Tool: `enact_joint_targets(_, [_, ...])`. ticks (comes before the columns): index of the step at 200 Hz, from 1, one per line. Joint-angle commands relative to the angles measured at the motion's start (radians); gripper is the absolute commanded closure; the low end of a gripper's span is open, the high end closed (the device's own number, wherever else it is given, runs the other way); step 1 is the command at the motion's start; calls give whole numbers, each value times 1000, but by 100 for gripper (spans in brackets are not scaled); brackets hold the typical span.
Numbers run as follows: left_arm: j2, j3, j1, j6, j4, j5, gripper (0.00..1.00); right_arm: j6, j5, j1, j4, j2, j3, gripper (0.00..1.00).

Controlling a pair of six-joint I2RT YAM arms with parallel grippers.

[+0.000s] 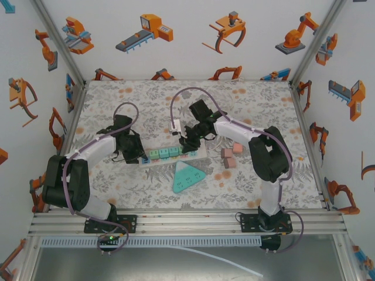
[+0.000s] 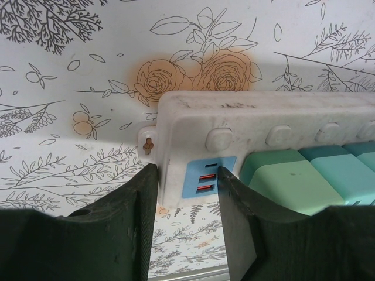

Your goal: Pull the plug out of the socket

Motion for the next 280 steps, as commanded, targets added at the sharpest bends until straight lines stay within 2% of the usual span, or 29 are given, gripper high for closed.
enact_joint_targets(1, [58,-35,-31,19,-48,-65,56,45,-104,11,26,-5,65,82])
enact_joint_targets(38, [63,-24,-32,21,-56,-78,56,-83,-38,30,-43,-20,75,83])
enact_joint_targets(60, [69,-20,-31,18,-59,-85,56,-105,-40,33,-43,-39,65,83])
enact_joint_targets(130, [54,-13,-32,16,-59,-96,56,-64,-62,28,-45,-59,70,83])
enact_joint_targets(158, [40,-13,-32,15,-61,-99,56,5,-131,11,-14,-63,63,83])
enact_joint_targets(203, [18,1,-32,11,-72,-97,56,4,-106,5,-13,-88,38,84])
enact_joint_targets(223, [-11,7,-32,8,-79,-97,52,14,-96,-2,-15,-106,25,84])
enact_joint_targets(247, [-67,17,-32,6,-92,-88,47,136,-84,-24,24,-142,25,84])
enact_joint_targets(280, [-175,48,-32,18,-91,-47,43,503,-52,-87,167,-219,-4,84])
